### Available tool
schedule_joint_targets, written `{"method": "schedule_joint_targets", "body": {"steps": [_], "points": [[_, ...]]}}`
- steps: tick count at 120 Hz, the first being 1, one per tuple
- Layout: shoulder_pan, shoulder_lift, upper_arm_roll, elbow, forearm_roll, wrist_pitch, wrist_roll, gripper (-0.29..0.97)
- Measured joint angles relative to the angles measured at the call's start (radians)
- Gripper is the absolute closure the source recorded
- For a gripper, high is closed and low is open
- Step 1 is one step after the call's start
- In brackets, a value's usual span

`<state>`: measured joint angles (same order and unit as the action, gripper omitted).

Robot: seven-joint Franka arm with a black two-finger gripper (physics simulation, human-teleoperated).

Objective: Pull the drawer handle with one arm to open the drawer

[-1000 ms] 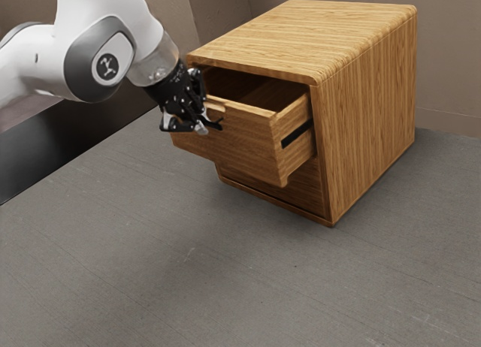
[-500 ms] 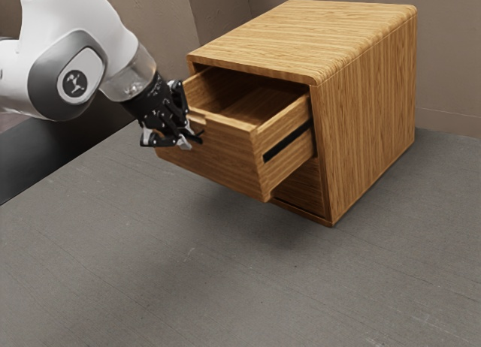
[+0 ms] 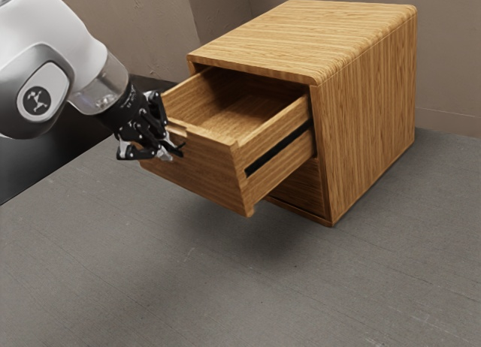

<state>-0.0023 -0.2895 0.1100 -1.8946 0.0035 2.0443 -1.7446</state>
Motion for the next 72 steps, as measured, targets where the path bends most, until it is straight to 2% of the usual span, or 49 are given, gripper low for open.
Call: {"method": "schedule_joint_targets", "body": {"steps": [72], "points": [[0.011,-0.135,-0.003,-0.129,0.001,0.002,-0.018,0.77]]}}
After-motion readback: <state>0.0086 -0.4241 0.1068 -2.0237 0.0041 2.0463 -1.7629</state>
